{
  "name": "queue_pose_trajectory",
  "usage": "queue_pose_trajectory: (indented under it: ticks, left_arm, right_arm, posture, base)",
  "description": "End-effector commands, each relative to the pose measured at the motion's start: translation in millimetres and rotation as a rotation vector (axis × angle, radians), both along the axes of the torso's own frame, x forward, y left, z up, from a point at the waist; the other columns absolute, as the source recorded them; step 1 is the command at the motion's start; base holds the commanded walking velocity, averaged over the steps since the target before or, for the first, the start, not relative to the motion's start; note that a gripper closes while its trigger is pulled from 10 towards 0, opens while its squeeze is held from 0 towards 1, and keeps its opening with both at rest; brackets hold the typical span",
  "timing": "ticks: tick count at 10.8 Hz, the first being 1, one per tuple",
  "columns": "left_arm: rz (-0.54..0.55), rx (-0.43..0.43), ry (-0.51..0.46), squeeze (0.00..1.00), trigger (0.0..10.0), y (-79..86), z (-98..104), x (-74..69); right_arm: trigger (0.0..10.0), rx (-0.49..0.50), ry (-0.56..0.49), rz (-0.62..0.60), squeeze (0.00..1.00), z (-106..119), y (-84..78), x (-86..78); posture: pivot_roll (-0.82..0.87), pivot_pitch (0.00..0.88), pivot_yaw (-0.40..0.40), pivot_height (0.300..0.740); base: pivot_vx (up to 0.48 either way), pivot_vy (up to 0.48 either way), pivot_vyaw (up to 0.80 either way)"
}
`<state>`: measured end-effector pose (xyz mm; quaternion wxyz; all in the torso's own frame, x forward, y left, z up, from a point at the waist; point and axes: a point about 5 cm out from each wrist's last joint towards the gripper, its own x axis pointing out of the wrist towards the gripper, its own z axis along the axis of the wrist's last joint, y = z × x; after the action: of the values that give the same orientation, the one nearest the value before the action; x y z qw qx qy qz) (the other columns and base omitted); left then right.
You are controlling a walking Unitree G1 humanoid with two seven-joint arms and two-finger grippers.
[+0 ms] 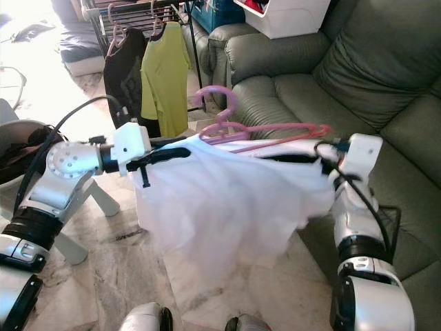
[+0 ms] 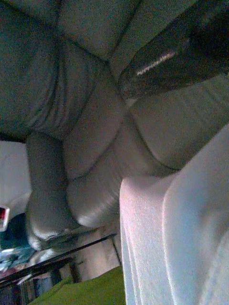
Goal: Hang hanger
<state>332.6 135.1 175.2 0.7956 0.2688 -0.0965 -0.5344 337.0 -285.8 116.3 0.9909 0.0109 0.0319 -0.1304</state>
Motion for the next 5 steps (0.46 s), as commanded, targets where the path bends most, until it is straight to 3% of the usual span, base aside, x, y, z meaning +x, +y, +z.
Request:
queue_pose_trajectory:
  ticks: [1,3,5]
  left_arm:
    - [0.144,-0.059,-0.007,0.0,0.0,35.1,3.5,4.1]
    - [0.155,-0.016,0.066,0.0,0.0,41.6,-18.6,0.3]
    - [0.053,-0.022,0.092,0.0,0.0,31.7,-25.2,-9.8]
  right_arm:
    - [0.0,-0.002,-0.06,-0.206,0.0,17.6,-43.5,-13.7]
    - [0.0,-0.033,-0.136,-0.143,0.0,33.5,-37.3,-6.0]
    - [0.0,-0.036,-0.171,-0.143,0.0,49.1,-41.0,-0.4]
  posture:
    - [-0.04,0.01,-0.03,0.74]
    - [-0.04,0.008,-0.03,0.74]
    - [-0.05,0.008,-0.029,0.74]
  base:
    - [0.0,0.0,0.0]
    - [0.0,0.0,0.0]
    - [0.0,0.0,0.0]
